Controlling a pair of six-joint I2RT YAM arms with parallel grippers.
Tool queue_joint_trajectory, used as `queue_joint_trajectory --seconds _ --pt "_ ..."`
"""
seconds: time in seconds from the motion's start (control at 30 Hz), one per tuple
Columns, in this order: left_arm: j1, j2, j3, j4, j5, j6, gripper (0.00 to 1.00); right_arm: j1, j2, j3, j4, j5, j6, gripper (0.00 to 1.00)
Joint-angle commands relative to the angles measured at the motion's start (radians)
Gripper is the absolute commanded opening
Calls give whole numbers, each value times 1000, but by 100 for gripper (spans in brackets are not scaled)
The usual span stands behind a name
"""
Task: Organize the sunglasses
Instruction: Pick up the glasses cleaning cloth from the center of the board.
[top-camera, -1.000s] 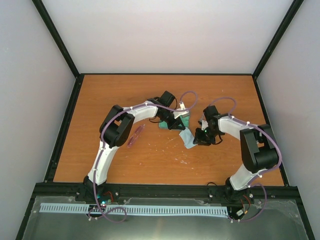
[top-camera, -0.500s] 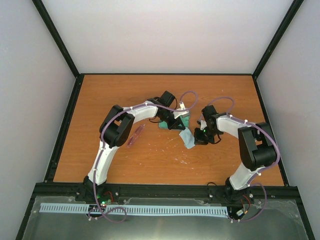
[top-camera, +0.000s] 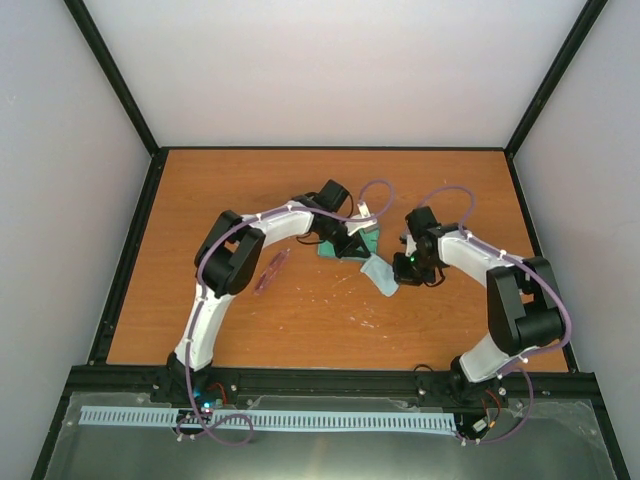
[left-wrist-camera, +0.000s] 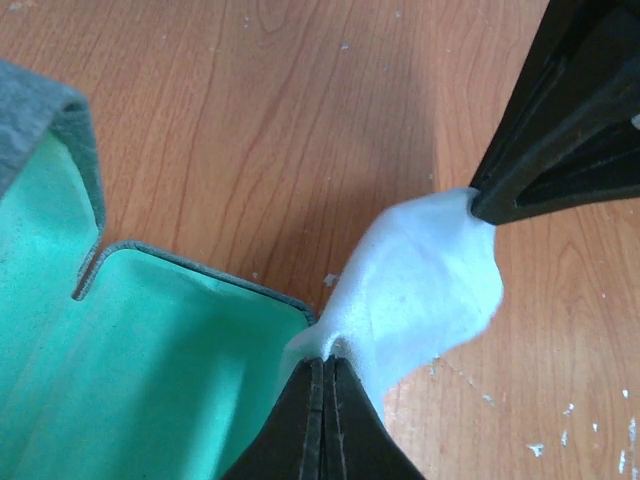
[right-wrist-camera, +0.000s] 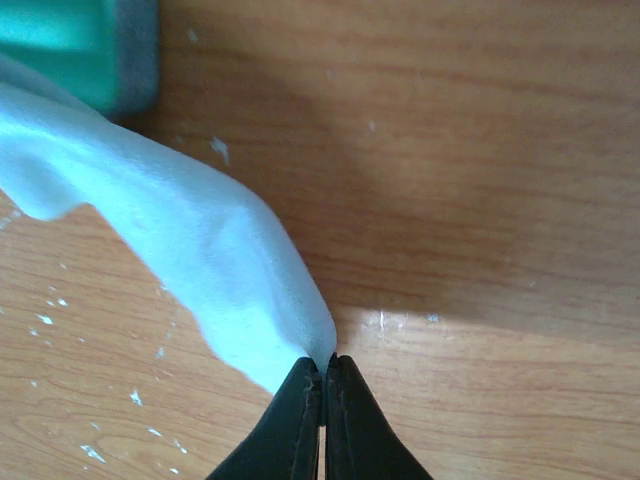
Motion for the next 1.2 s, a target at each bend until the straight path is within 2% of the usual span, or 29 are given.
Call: queue_joint_trajectory --seconds 0.0,0.53,1.17 --pt "6 -75 -20 8 12 -18 1 8 -46 50 -7 55 -1 3" --pt "21 -218 -206 68 -59 -50 1 20 9 154 3 37 -42 3" --pt "48 -357 -329 57 -117 -23 1 83 76 240 -3 30 -51 3"
